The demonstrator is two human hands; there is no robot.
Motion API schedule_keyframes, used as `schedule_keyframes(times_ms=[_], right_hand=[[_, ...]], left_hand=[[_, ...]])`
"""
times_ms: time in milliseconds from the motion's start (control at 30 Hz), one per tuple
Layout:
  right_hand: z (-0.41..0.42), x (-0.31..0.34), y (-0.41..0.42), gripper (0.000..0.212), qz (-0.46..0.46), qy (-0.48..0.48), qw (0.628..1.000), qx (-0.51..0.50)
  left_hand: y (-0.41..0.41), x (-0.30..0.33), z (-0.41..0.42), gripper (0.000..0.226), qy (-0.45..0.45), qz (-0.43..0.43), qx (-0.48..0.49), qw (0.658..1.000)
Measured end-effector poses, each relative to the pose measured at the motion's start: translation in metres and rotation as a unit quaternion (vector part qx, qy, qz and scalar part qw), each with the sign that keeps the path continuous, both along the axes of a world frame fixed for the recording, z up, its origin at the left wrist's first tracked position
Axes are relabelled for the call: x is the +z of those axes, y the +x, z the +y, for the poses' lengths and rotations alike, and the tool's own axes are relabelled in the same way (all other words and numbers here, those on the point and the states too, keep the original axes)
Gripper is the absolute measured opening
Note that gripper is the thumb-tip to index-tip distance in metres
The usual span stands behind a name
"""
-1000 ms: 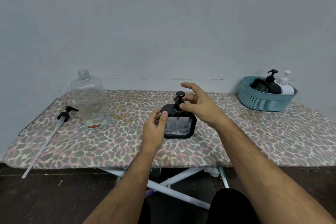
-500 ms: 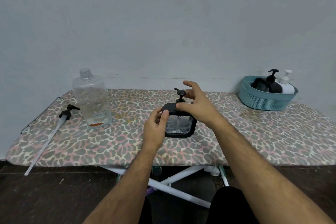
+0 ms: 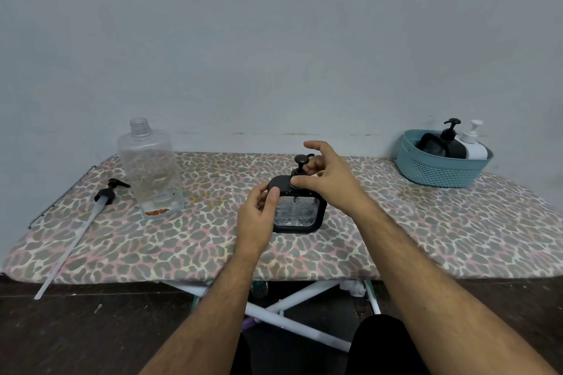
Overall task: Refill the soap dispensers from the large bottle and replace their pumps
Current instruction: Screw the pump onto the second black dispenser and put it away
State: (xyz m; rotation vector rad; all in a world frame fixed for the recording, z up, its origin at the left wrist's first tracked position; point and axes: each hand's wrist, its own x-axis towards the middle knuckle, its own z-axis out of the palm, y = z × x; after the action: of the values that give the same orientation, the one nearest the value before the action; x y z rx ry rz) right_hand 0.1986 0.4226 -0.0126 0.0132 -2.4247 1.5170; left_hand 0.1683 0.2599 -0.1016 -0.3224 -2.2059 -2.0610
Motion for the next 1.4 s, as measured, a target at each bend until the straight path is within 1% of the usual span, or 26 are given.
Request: schedule_keyframes(times_ms=[100,200,333,400,500,567,633,733,833,1000,1100,1133,1267,1333,1367,1400], right_hand=[[-0.002,0.006,-0.001,0.081,-0.018,0.005,1.0,0.012],[0.003,0.018,0.0,0.084,-0.049,-0.022,0.997,0.057],[0.011,0.023,0.001,0.091,-0.074,-0.02,0.992,0.1],[0.013,0.019,0.001,0.093,-0.074,-0.019,0.993,0.085],[0.008,0.013,0.002,0.098,-0.057,-0.043,0.997,0.038],[0.004,0.007,0.001,0.099,-0.038,-0.047,0.998,0.014],[0.001,0.005,0.0,0.101,-0.035,-0.042,0.998,0.012],[0.003,0.007,-0.001,0.101,-0.049,-0.067,0.995,0.045],[0.011,0.013,-0.003,0.097,-0.06,-0.097,0.991,0.073],[0.013,0.011,0.0,0.094,-0.075,-0.111,0.985,0.105],[0.013,0.005,-0.002,0.092,-0.066,-0.12,0.986,0.097],[0.012,0.003,-0.002,0.093,-0.059,-0.119,0.987,0.086],[0.007,-0.001,-0.004,0.1,-0.037,-0.068,0.996,0.046],[0.007,-0.002,-0.005,0.102,-0.046,-0.043,0.997,0.044],[0.008,-0.002,-0.005,0.097,-0.055,-0.042,0.997,0.046],[0.01,-0.001,-0.005,0.088,-0.064,-0.047,0.996,0.048]], left_hand=[[0.002,0.001,0.0,0.028,0.005,-0.001,-0.006,1.0],[0.003,0.002,0.0,0.037,0.006,-0.005,-0.004,1.0],[0.005,0.003,-0.001,0.057,0.0,-0.007,0.002,1.0],[0.005,0.003,-0.001,0.062,0.0,-0.004,0.003,1.0],[0.005,0.004,-0.001,0.063,-0.003,-0.006,0.006,1.0],[0.005,0.003,0.0,0.057,-0.007,-0.009,0.007,1.0],[0.005,0.003,0.0,0.05,-0.008,-0.009,0.007,1.0],[0.006,0.005,-0.001,0.067,-0.012,-0.005,0.01,1.0],[0.007,0.005,-0.001,0.074,-0.013,-0.001,0.01,1.0],[0.006,0.005,0.0,0.068,-0.018,-0.011,0.01,1.0],[0.005,0.005,0.0,0.074,-0.011,-0.02,0.007,1.0],[0.005,0.006,0.0,0.072,-0.012,-0.02,0.007,1.0],[0.006,0.005,0.0,0.048,-0.021,-0.014,0.008,1.0],[0.006,0.005,0.0,0.047,-0.02,-0.014,0.008,1.0],[0.007,0.006,0.0,0.048,-0.016,-0.015,0.006,1.0],[0.008,0.007,0.0,0.052,-0.012,-0.016,0.003,1.0]])
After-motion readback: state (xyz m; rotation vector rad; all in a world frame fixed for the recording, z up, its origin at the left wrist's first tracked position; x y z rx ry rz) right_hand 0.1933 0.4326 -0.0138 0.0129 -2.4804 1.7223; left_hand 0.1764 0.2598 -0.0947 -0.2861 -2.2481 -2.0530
